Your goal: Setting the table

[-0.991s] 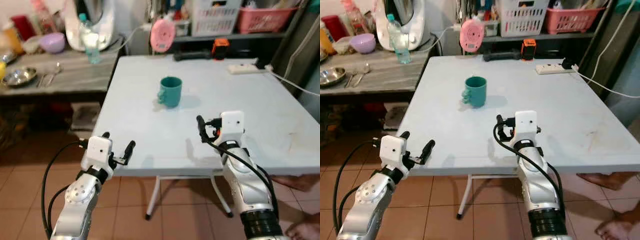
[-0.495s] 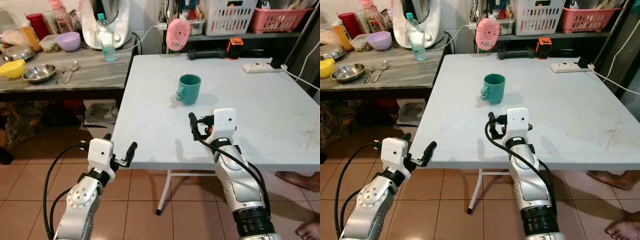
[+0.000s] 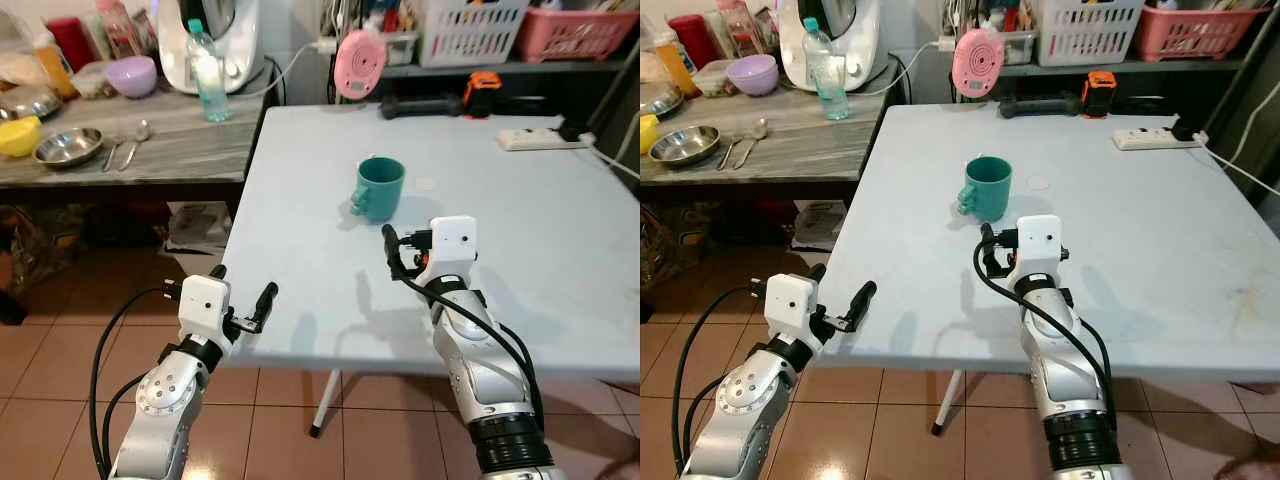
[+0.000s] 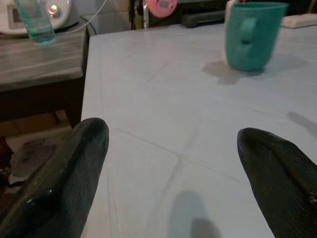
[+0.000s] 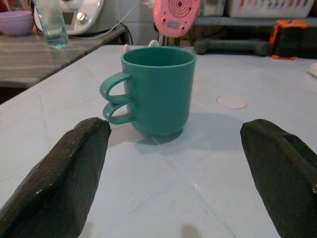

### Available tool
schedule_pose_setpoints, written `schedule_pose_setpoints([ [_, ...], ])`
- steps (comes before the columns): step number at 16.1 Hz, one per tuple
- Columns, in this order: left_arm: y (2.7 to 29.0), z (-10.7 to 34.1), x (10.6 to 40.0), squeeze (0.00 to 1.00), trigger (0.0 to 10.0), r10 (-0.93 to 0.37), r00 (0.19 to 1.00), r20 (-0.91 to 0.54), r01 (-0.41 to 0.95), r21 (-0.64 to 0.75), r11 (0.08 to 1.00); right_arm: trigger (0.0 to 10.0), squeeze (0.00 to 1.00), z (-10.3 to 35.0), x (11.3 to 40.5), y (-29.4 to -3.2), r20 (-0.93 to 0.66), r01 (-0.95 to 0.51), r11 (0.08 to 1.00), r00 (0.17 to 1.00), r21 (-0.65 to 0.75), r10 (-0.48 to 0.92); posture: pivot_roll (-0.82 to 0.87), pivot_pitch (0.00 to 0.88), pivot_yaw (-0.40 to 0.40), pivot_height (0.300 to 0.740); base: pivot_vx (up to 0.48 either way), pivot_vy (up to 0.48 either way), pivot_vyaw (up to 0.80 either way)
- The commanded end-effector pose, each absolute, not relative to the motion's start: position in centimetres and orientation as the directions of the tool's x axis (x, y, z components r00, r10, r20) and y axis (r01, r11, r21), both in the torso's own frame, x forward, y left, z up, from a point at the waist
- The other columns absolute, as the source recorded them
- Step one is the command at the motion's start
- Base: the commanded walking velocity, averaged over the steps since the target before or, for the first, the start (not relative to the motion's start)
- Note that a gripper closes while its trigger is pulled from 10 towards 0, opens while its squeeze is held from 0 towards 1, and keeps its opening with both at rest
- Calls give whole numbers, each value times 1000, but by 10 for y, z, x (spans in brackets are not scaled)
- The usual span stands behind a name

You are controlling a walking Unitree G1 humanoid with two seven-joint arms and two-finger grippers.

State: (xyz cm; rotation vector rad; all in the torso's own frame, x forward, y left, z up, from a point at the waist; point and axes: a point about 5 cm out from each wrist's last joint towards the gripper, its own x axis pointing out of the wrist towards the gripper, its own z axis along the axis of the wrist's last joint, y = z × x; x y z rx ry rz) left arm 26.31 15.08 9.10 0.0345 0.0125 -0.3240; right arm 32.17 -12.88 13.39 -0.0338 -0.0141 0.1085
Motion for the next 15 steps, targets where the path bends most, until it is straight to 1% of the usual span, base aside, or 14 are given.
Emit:
schedule_pose_setpoints([
  [1,152,95,263,0,10000,-321,947,-4,321,41,946,10000,0,138,322,-126,21,-122,992,992,-41,123,21,0,59,740,405,0,0],
  [3,151,93,262,0,10000,-321,947,-10,321,37,946,10000,0,137,322,-126,17,-121,992,992,-42,122,19,0,57,740,384,0,0],
  [5,152,92,260,0,10000,-312,950,-15,312,9,950,10000,0,136,321,-127,13,-120,992,993,-44,120,18,0,58,740,0,0,0],
  [9,154,88,255,0,10000,-314,949,-32,315,28,949,10000,0,134,319,-126,7,-120,992,993,-40,120,19,0,61,740,0,0,0],
  [12,157,87,254,0,10000,-281,959,-43,283,54,958,10000,0,134,319,-119,7,-139,990,990,-28,140,23,1,70,740,0,0,0],
  [13,159,89,254,0,10000,-275,961,-38,277,74,958,10000,0,137,321,-111,15,-160,987,987,-22,161,24,8,72,740,0,0,0],
  [15,160,91,253,0,10000,-287,957,-40,289,67,955,10000,0,143,328,-101,34,-182,983,983,-24,183,34,30,76,740,0,0,0],
])
